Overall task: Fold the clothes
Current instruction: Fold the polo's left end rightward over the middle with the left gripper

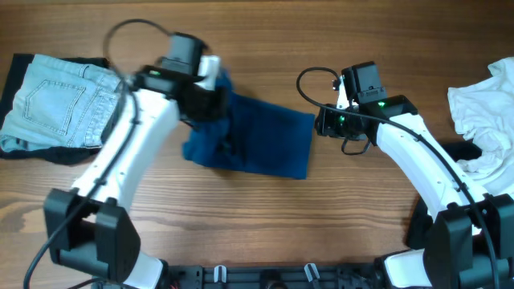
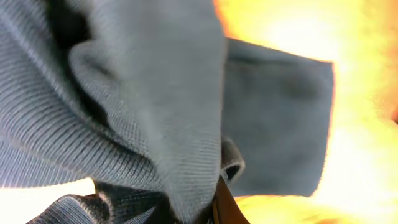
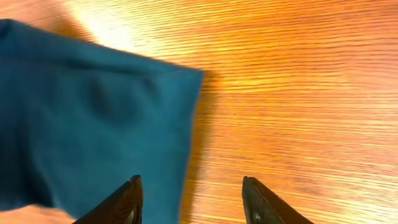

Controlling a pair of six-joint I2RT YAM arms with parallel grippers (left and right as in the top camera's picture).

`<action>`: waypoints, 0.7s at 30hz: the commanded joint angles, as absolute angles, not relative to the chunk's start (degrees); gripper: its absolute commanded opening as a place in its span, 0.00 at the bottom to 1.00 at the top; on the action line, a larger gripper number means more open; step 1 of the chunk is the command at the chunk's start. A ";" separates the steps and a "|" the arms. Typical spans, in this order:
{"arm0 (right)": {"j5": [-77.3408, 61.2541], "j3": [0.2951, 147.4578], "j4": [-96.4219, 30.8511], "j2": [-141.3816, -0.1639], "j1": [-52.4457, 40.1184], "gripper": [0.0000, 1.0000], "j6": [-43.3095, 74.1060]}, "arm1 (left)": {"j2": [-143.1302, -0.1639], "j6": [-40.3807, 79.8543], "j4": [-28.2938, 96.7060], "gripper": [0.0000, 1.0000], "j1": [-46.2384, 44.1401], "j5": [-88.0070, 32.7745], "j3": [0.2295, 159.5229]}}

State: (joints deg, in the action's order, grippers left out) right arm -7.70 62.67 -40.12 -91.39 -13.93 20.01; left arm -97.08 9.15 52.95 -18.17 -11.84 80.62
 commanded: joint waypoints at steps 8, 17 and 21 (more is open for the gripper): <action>-3.36 63.31 -40.77 -91.39 -13.85 0.56 19.51 | -105.78 18.98 49.65 0.27 -32.60 -9.19 80.75; -2.87 63.31 -41.25 -91.39 -13.85 0.58 19.46 | -104.01 20.08 50.76 0.54 -35.11 -10.59 83.40; -2.92 63.31 -41.25 -91.39 -13.85 0.58 19.49 | -101.51 19.84 57.36 0.56 -31.48 -1.10 85.80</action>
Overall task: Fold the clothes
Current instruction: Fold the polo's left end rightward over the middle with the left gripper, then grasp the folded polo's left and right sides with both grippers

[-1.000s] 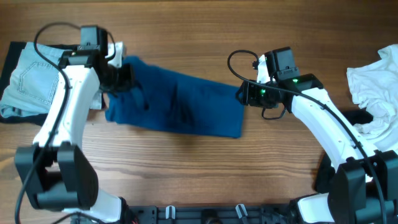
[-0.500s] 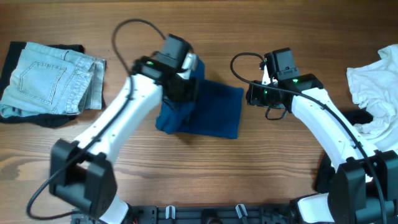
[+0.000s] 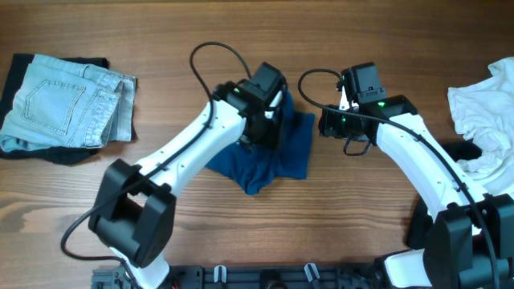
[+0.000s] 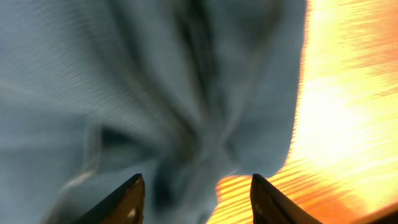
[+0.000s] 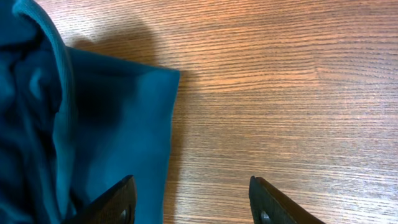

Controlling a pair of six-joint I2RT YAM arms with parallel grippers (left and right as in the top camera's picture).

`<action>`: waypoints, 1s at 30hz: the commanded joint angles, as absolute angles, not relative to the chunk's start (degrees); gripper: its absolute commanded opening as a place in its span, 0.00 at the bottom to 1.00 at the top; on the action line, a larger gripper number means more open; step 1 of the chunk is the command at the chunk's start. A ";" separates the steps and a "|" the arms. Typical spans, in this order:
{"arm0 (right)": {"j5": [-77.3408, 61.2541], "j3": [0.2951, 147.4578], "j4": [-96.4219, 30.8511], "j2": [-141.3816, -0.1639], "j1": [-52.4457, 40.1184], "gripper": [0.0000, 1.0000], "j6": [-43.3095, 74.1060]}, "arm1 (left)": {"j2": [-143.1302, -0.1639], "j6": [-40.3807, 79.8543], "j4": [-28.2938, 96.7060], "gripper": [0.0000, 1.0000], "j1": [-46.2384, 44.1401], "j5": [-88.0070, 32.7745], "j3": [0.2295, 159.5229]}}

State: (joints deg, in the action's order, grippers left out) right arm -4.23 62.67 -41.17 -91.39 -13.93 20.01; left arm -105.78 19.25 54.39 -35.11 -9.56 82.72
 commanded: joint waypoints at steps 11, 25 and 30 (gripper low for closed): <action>-2.96 63.31 -41.23 -91.39 -13.85 0.59 19.51 | -104.49 18.55 51.86 0.20 -20.58 -8.10 78.22; -2.79 63.31 -40.60 -91.39 -13.45 0.58 20.18 | -108.97 16.71 39.72 0.05 -33.34 -37.93 74.91; -2.98 63.31 -40.62 -91.39 -10.72 0.59 21.41 | -108.86 16.78 40.12 0.04 -35.57 -37.32 75.11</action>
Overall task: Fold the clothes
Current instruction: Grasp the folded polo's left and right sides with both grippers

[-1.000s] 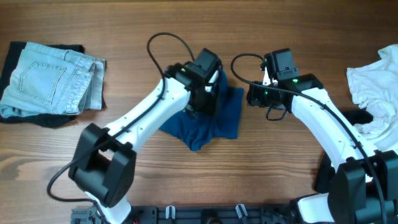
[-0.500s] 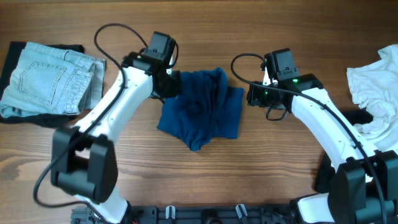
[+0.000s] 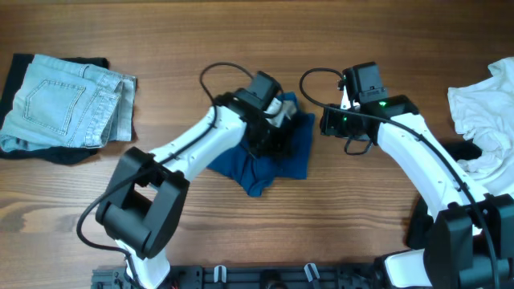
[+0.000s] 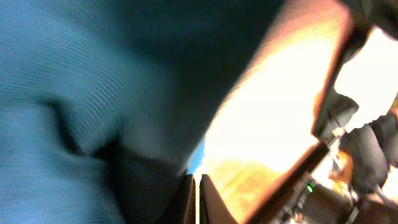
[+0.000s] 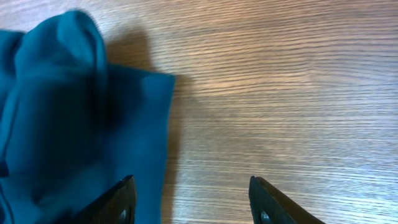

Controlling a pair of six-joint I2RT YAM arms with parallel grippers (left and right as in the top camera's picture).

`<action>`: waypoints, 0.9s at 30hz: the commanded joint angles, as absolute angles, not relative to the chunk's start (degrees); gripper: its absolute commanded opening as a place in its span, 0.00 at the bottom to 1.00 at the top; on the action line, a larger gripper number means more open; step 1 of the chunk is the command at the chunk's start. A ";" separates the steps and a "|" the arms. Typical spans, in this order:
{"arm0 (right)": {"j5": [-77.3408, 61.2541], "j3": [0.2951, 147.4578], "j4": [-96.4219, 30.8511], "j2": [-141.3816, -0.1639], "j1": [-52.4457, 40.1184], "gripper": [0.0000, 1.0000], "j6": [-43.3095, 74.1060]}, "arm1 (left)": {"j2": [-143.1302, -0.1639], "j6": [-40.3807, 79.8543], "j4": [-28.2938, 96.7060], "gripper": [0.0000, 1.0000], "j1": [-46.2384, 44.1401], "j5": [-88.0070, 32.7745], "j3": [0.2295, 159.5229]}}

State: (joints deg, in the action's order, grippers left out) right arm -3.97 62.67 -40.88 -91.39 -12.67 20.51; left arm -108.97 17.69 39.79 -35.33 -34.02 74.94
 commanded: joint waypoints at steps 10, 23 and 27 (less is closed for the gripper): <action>-30.61 63.31 -34.79 -91.39 -10.50 0.68 2.79 | -99.74 14.37 48.14 0.17 -23.88 -30.52 77.38; -24.18 63.26 -33.52 -102.41 -16.16 0.19 11.42 | -100.60 9.19 53.21 0.47 -15.81 -20.82 75.02; -17.87 63.44 -35.68 -102.30 -15.18 0.04 10.50 | -102.83 9.23 52.82 0.44 -15.84 -20.71 72.14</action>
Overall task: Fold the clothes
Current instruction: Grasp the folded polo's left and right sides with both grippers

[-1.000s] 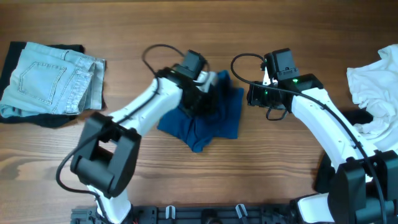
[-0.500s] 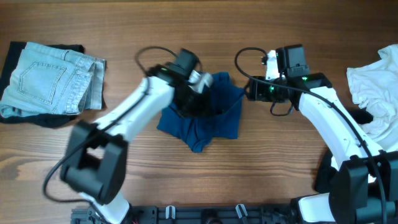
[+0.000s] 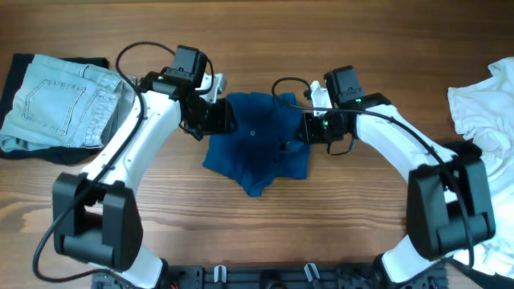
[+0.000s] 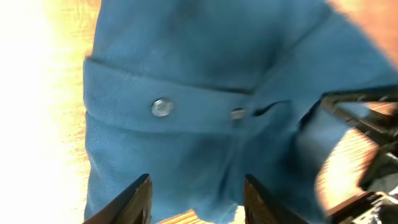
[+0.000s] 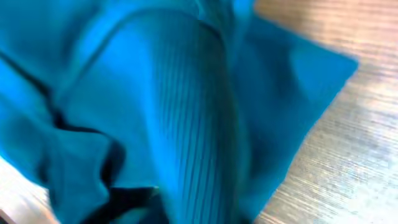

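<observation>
A blue buttoned garment lies rumpled in the middle of the wooden table. My left gripper sits at its left edge. In the left wrist view this gripper is open, its fingers spread over the cloth, with two buttons showing beyond. My right gripper is at the garment's right edge. In the right wrist view the blue cloth fills the frame and hides the fingers.
Folded light jeans lie on a dark garment at the far left. A heap of white clothes sits at the right edge. Both arms reach in from the near side, with cables looping above the wrists.
My left gripper was shut in the garment's right half; it is now open at the left edge, and the garment lies wider. My right gripper has moved left from beside the cloth onto its right edge.
First my left gripper held the garment's left end, with the right gripper open beside its right edge. Then the left one was open over the right half and the cloth bunched. It shut on the cloth there, and now stands open at the left.
</observation>
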Controlling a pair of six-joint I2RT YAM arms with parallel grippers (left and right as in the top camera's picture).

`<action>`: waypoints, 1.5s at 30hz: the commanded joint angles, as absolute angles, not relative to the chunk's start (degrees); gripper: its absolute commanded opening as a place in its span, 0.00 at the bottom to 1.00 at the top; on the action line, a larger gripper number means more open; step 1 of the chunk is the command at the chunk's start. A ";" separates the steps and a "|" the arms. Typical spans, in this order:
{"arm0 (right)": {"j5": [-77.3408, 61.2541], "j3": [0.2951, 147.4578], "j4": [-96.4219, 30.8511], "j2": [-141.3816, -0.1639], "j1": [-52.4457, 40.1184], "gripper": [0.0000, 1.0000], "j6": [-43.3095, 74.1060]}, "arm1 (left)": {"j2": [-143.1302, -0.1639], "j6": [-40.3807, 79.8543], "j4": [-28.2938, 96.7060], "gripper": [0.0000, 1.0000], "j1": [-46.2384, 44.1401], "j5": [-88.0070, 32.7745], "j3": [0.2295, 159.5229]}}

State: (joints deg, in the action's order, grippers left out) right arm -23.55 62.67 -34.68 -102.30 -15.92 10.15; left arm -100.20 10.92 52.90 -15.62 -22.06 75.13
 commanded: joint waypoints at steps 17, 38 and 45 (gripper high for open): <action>-15.66 65.47 -45.80 -94.41 -10.41 0.69 7.40 | -104.71 9.37 49.04 0.50 -15.92 -24.21 69.54; -21.78 58.17 -47.59 -94.28 -11.35 0.04 13.67 | -108.68 9.17 42.22 0.11 -22.39 -17.89 68.82; -7.42 63.02 -44.53 -91.92 -7.09 0.04 9.15 | -109.10 9.17 43.00 0.04 -21.30 -17.04 68.82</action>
